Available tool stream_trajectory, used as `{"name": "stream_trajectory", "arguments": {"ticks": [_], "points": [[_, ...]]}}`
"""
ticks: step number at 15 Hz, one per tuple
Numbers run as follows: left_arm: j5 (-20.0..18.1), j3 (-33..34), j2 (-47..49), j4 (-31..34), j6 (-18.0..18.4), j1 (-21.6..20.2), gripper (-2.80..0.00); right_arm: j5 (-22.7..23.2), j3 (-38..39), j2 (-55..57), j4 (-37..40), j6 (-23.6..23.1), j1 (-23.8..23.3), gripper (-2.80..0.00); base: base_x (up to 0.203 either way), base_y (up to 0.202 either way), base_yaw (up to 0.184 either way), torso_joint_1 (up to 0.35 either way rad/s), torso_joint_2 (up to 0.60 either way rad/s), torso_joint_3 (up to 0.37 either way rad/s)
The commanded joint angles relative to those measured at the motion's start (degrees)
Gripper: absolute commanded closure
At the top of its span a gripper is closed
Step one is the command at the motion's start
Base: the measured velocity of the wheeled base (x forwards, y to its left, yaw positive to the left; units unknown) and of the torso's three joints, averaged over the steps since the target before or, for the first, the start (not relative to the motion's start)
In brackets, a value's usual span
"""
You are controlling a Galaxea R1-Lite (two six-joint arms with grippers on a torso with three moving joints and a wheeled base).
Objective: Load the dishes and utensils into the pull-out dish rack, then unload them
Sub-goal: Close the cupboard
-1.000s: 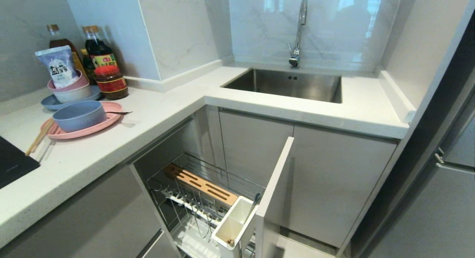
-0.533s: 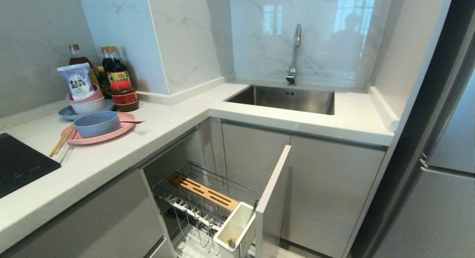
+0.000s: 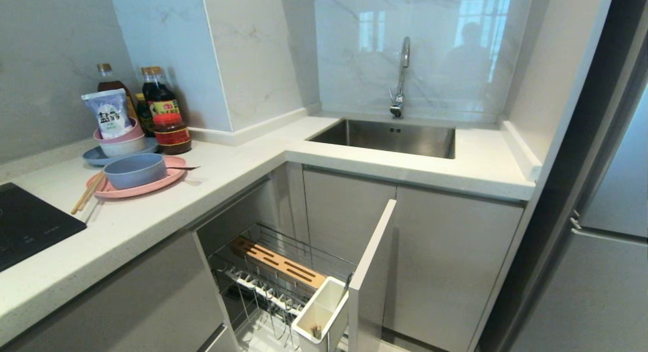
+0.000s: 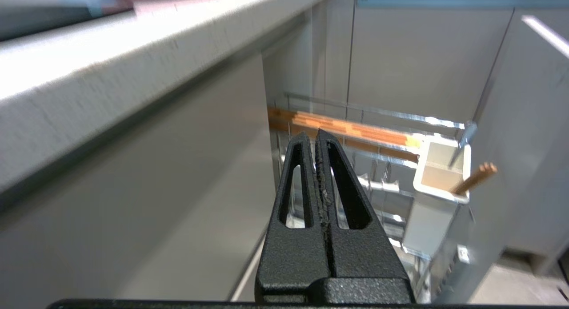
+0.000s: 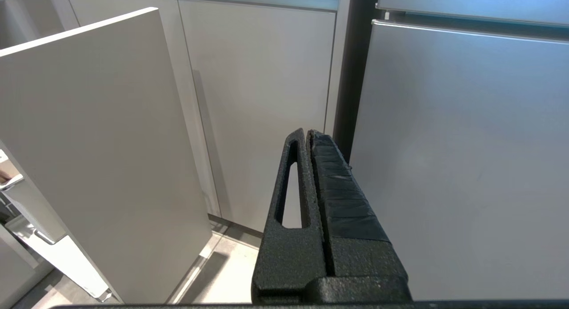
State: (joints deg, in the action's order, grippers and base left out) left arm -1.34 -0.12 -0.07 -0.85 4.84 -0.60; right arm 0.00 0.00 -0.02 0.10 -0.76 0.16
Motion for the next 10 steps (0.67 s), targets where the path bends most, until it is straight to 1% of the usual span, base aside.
{"name": "stream_trajectory", "arguments": {"ticks": [1,2,4,6,8,10], "points": [[0.01,-1.45,-0.01,-0.85,0.2,-0.02,0.0,0.0,0.0,0.02,-0.01,-0.03,0.02,0.0,0.0,0.0,0.0,0.0,0.0,0.0],[0.01,-4.34,-0.01,-1.02,0.21,-0.02,0.0,0.0,0.0,0.02,-0.01,-0.03,0.02,0.0,0.0,0.0,0.0,0.0,0.0,0.0],[-0.08,-13.32,0.66,-0.53,0.25,-0.02,0.0,0.0,0.0,0.02,-0.01,-0.03,0.02,0.0,0.0,0.0,0.0,0.0,0.0,0.0],[0.09,-25.64,4.48,2.97,0.34,-0.1,0.0,0.0,0.0,0.02,-0.01,-0.03,0.02,0.0,0.0,0.0,0.0,0.0,0.0,0.0],[0.52,-41.49,12.0,9.06,0.38,-0.18,0.0,0.0,0.0,0.02,-0.01,-0.03,0.02,0.0,0.0,0.0,0.0,0.0,0.0,0.0],[1.49,-58.84,22.47,15.59,0.36,-0.17,0.0,0.0,0.0,0.02,-0.01,-0.03,0.02,0.0,0.0,0.0,0.0,0.0,0.0,0.0]]}}
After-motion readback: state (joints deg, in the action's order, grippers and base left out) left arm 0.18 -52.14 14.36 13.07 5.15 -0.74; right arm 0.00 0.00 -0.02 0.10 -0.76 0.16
